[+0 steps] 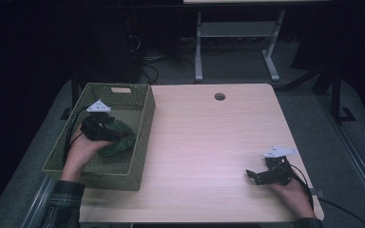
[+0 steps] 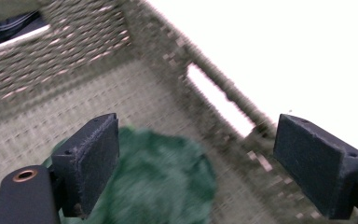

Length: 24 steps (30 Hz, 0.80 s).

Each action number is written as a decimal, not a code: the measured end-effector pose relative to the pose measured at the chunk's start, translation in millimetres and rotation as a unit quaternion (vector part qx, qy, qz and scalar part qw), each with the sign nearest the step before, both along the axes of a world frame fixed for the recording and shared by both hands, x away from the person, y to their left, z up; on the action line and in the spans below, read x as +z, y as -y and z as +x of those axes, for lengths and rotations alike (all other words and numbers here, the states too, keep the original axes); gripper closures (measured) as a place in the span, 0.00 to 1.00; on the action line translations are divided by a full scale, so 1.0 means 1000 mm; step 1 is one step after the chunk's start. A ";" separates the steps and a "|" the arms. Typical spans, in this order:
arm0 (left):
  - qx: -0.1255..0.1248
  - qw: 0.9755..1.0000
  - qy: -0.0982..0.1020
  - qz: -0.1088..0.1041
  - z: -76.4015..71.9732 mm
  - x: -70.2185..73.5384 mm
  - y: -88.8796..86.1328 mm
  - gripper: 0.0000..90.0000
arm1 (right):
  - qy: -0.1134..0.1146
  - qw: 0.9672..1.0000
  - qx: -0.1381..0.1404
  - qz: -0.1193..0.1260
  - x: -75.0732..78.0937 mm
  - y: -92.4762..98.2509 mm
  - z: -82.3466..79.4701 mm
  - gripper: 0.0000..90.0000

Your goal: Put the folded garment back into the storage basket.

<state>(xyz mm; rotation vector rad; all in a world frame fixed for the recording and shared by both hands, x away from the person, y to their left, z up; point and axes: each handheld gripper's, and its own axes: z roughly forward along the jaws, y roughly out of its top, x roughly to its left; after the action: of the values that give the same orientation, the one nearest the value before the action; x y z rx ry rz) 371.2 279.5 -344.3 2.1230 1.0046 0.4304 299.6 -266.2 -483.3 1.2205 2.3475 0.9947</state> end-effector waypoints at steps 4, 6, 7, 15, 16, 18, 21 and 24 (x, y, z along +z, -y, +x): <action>-0.011 1.000 0.003 -0.001 -0.002 0.004 0.015 0.15 | 0.000 1.000 0.000 0.000 0.000 0.000 0.000 0.03; -0.018 1.000 0.008 0.001 -0.002 0.005 0.021 0.15 | 0.000 1.000 0.000 0.000 0.000 0.000 0.000 0.03; -0.019 1.000 0.010 0.000 -0.002 0.006 0.025 0.15 | -0.001 1.000 0.000 0.000 0.000 0.000 0.000 0.03; -0.037 0.999 0.017 -0.014 -0.007 0.007 0.056 0.15 | 0.001 1.000 0.000 0.000 0.000 0.000 0.000 0.02; -0.042 0.999 0.019 -0.014 -0.008 0.007 0.060 0.15 | 0.001 1.000 0.000 0.000 0.000 0.000 0.000 0.03; -0.049 0.998 0.021 -0.015 -0.009 0.006 0.069 0.15 | 0.002 1.000 0.000 0.000 0.000 0.000 0.000 0.03; -0.058 0.998 0.021 -0.016 -0.011 0.005 0.081 0.15 | 0.002 1.000 0.000 0.000 0.000 0.000 0.000 0.03; -0.067 0.997 0.020 -0.020 -0.012 0.003 0.094 0.15 | 0.002 1.000 0.001 -0.002 0.000 0.000 0.000 0.02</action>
<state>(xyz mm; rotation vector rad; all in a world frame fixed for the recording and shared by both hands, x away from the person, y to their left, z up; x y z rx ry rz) 358.8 185.5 -341.6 2.1222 0.8366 0.3817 299.3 -266.2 -483.5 1.2129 2.3466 0.9935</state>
